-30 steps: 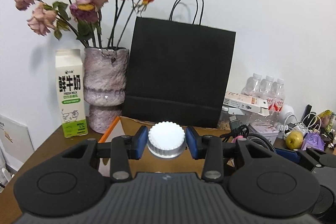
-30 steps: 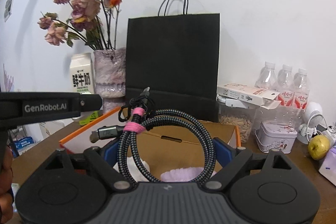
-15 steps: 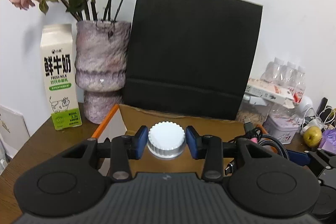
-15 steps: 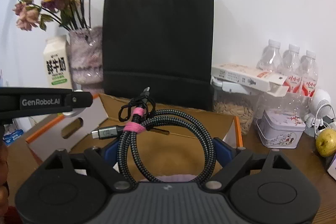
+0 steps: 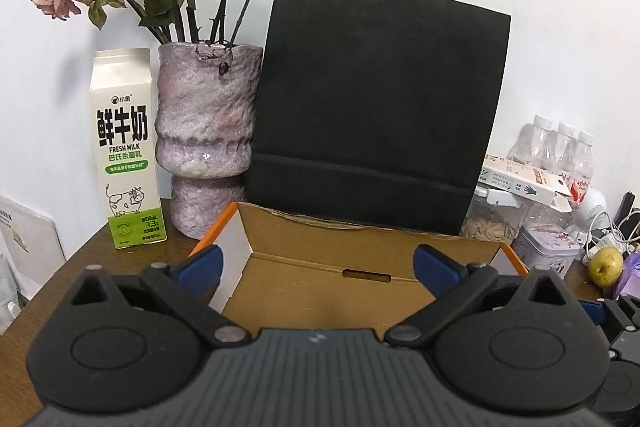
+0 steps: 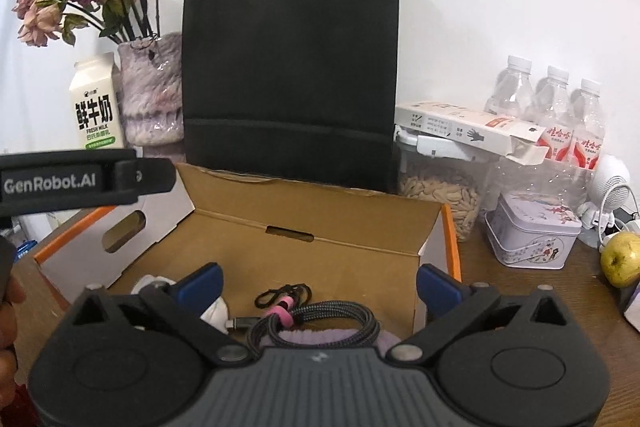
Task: Organize objects
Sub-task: 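Open both grippers to drop the cap and cable into the red box, then withdraw both tools from the red box back over the table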
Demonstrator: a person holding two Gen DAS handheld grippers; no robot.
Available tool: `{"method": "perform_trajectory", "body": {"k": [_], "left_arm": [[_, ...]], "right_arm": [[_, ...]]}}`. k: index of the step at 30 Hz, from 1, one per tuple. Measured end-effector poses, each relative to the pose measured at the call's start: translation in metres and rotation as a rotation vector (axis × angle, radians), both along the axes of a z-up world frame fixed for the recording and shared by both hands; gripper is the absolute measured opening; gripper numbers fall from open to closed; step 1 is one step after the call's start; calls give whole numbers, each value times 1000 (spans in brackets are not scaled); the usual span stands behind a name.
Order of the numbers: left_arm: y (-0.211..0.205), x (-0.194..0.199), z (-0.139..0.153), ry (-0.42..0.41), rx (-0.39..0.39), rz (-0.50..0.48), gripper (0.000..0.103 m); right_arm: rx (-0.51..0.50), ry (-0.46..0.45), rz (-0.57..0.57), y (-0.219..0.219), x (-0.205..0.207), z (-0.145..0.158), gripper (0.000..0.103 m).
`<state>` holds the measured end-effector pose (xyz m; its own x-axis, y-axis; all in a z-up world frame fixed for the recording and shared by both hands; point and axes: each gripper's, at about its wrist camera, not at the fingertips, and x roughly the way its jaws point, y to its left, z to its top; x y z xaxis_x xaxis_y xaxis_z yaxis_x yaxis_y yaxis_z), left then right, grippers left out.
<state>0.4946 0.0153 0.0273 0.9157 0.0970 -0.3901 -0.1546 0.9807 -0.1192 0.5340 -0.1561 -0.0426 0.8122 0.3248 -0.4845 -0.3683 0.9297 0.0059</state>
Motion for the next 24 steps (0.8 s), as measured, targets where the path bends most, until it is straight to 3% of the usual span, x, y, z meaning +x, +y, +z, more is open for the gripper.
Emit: {"method": "perform_trajectory", "body": {"k": [12, 24], "left_arm": [[-4, -33, 15, -32, -1, -19, 103], [-8, -90, 28, -60, 8, -49, 103]], "right_arm": [[13, -61, 2, -10, -26, 22, 103], [19, -117, 2, -26, -81, 38, 103]]}}
